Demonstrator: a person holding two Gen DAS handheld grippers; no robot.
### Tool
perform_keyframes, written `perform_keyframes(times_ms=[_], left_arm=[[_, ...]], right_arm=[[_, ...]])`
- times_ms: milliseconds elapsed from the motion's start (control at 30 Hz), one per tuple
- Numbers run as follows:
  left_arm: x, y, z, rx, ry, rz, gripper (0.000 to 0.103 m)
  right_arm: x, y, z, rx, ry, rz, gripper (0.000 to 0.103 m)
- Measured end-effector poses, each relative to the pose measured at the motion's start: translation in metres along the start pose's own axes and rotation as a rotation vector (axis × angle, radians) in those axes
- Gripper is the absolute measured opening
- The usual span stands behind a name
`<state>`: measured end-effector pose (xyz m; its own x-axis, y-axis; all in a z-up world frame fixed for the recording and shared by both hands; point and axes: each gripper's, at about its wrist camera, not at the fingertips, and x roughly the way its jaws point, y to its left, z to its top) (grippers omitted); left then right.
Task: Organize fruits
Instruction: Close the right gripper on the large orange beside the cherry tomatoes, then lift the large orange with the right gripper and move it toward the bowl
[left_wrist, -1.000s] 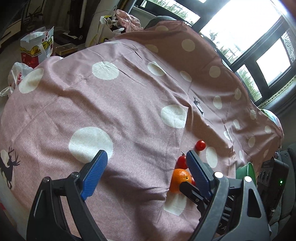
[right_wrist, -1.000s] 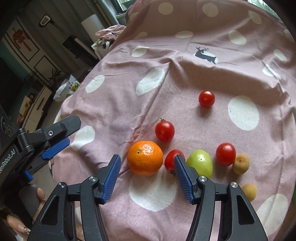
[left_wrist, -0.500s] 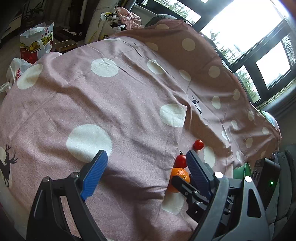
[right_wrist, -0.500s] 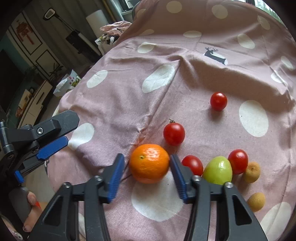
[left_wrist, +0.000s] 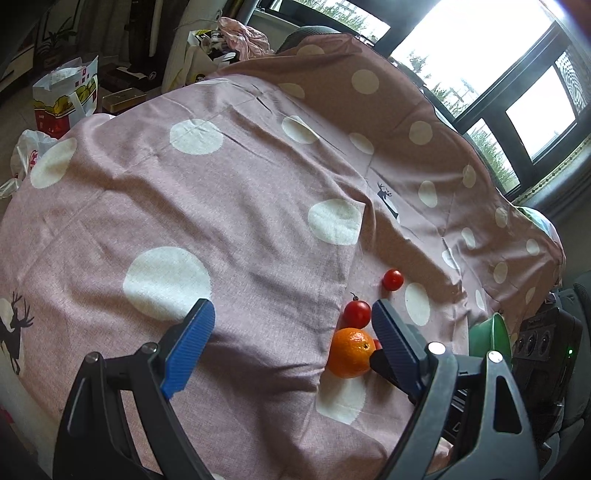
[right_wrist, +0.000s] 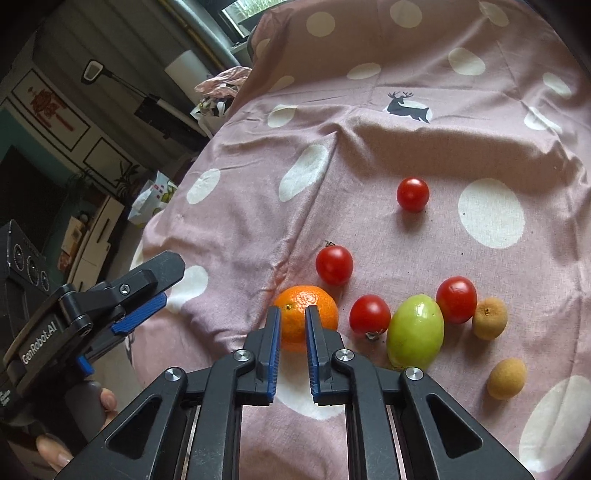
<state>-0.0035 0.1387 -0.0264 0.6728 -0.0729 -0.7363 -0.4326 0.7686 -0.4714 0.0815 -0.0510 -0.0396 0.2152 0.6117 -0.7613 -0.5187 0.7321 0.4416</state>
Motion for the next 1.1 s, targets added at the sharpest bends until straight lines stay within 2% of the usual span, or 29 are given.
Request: perform_keyframes(times_ms=[100,300,333,367,433,567,700,767,933,1100], left_arm=[[0.002,0.0,0.0,-0.001,0.007,0.007,0.086],[0.002,0.0,0.0,0.002,0.011,0.011,0.086],[0.002,0.0,0.0,0.001,0.011,0.012,0.086],[0.002,0.0,0.0,0.0,0.012,0.014,0.086],[0.003,0.001,-0.001,-0.005,0.015,0.016,0.086],[0.003,0.0,-0.001,0.002,0.018,0.013,0.086],[0.003,0.0,-0.002,0.001,0.02,0.014,0.086],[0.002,0.0,-0.002,-0.004,0.022,0.015,0.086],[0.001,-0.007,-0.004,0.025,0.018,0.008,0.086],[0.004,-0.021,-0.009,0.07,0.024,0.01,0.086]], right_arm=[[0.003,0.004,0.0,-0.014,0.015,0.021,0.018],[0.004,0.006,0.005,-0.029,-0.007,-0.016,0.025],[0.003,0.004,0.006,-0.028,-0.01,-0.031,0.032],[0.004,0.003,0.006,-0.024,-0.009,-0.055,0.045],[0.005,-0.001,0.006,-0.018,-0.014,-0.083,0.056],[0.017,0.0,0.005,-0.033,0.009,-0.077,0.056],[0.033,0.004,0.001,-0.053,0.03,-0.107,0.056],[0.037,0.0,-0.001,-0.028,0.033,-0.099,0.049],[0.025,-0.007,-0.005,0.016,0.004,-0.072,0.048],[-0.015,-0.018,-0.017,0.061,-0.03,-0.045,0.048]])
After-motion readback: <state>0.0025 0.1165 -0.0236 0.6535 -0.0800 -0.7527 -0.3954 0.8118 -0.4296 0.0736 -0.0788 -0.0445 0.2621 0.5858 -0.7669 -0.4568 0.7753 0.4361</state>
